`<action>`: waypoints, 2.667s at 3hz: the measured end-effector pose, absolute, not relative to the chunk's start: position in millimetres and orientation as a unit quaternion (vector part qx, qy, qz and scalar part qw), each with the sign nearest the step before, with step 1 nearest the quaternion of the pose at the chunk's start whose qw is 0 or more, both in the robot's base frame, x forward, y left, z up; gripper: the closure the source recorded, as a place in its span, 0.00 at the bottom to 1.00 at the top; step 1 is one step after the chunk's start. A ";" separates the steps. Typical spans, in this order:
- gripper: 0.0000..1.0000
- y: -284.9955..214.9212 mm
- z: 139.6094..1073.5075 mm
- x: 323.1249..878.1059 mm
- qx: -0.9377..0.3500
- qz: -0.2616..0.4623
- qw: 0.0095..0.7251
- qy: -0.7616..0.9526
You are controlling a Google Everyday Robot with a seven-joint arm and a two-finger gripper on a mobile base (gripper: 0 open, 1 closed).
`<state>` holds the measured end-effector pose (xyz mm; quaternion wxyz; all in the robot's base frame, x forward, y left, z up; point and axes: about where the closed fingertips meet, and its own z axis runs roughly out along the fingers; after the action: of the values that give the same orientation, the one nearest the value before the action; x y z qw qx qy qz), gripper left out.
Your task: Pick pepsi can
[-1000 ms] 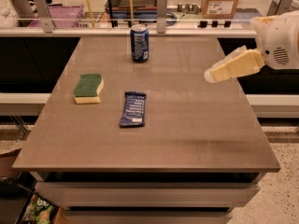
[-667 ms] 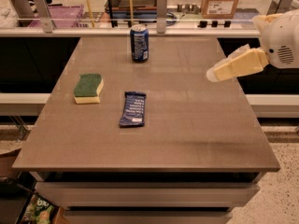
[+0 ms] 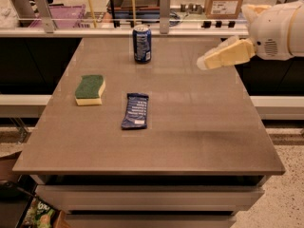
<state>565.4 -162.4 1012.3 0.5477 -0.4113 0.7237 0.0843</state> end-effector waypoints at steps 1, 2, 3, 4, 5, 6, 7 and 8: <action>0.00 -149.7 1010.2 586.8 -0.407 0.099 0.566 0.710; 0.00 -135.9 1003.2 601.4 -0.402 0.116 0.570 0.707; 0.00 -119.3 994.7 618.3 -0.400 0.135 0.561 0.712; 0.00 -101.2 987.2 638.9 -0.388 0.150 0.554 0.721; 0.00 -83.5 981.3 661.9 -0.364 0.155 0.559 0.728; 0.00 -67.3 976.8 685.4 -0.344 0.158 0.576 0.724; 0.00 -52.0 970.0 707.3 -0.331 0.166 0.596 0.713; 0.00 -39.7 957.6 720.1 -0.328 0.174 0.599 0.709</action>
Offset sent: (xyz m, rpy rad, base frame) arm 0.0561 0.0381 -0.0207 0.1228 -0.0096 0.0377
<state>720.1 -39.7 957.6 0.5991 -0.3280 0.7094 0.1741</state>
